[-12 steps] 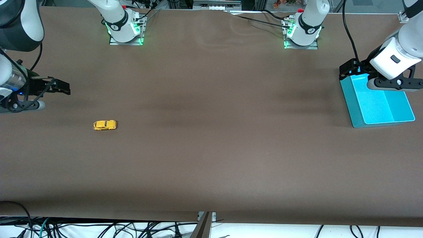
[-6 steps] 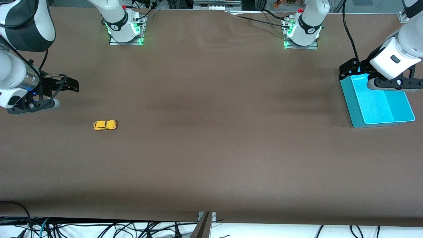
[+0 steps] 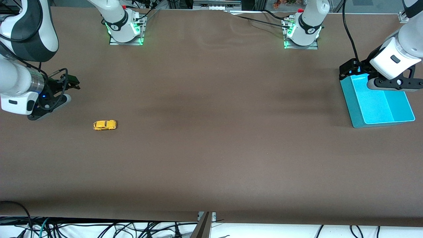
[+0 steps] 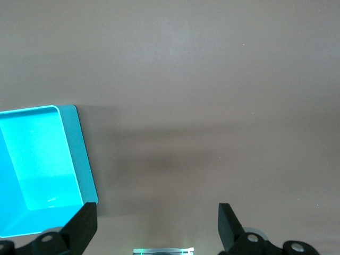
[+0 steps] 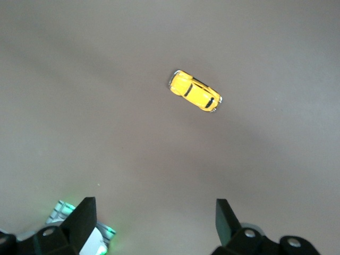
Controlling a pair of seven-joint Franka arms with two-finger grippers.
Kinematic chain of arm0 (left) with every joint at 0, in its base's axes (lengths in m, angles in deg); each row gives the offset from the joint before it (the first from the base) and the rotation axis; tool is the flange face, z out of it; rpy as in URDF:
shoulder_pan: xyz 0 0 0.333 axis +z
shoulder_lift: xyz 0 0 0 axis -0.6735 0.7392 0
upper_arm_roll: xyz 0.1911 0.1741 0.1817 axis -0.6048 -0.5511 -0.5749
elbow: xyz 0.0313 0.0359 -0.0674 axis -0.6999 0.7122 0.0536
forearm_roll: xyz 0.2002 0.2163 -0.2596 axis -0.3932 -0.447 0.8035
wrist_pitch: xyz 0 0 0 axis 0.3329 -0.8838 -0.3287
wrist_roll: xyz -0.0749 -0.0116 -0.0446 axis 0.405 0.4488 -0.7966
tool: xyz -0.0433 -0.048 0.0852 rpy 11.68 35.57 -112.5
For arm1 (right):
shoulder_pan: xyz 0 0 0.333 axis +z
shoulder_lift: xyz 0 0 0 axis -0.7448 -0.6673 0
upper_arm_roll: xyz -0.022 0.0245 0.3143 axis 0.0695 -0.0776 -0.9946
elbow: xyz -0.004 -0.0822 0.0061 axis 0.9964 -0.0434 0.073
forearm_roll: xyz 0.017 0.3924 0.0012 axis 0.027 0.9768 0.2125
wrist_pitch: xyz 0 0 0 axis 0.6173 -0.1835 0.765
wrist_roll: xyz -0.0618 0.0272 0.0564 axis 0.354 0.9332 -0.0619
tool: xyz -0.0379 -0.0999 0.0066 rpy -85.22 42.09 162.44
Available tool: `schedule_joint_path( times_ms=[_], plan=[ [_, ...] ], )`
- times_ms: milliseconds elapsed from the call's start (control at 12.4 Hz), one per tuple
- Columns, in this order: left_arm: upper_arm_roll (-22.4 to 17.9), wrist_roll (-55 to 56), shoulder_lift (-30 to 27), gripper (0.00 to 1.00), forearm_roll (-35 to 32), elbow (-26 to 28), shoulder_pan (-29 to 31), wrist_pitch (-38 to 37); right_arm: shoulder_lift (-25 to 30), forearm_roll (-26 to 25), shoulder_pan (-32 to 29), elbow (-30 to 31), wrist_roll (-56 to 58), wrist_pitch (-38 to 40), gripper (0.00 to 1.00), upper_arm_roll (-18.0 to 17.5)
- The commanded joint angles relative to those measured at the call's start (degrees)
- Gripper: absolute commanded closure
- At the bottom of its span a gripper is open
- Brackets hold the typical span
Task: Wind and store yellow beetle car
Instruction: 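Move the right gripper over the yellow toy car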
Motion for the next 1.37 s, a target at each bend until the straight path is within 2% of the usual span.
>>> schedule_joint_path(
  times_ms=[0,161,644,966,1287],
  plan=[
    [0.2,-1.2,0.0,0.00,0.3,-0.6,0.5,-1.1,-0.9,-0.4,-0.2,0.5,8.5,0.0,0.01,-0.1],
    [0.1,-1.5,0.0,0.00,0.3,-0.6,0.5,-1.2,-1.8,-0.2,-0.2,2.0,15.4,-1.7,0.01,0.0],
    [0.2,-1.3,0.0,0.00,0.3,-0.6,0.5,-1.2,-1.1,0.1,-0.2,14.0,33.1,-15.4,0.01,0.1],
    [0.2,-1.2,0.0,0.00,0.3,-0.6,0.5,-1.4,0.3,0.1,-0.2,23.5,41.0,-28.2,0.01,0.1],
    [0.2,-1.6,0.0,0.00,0.3,-0.3,0.5,-2.2,-1.1,0.1,-0.2,28.9,46.2,-42.5,0.01,0.1]
  ],
)
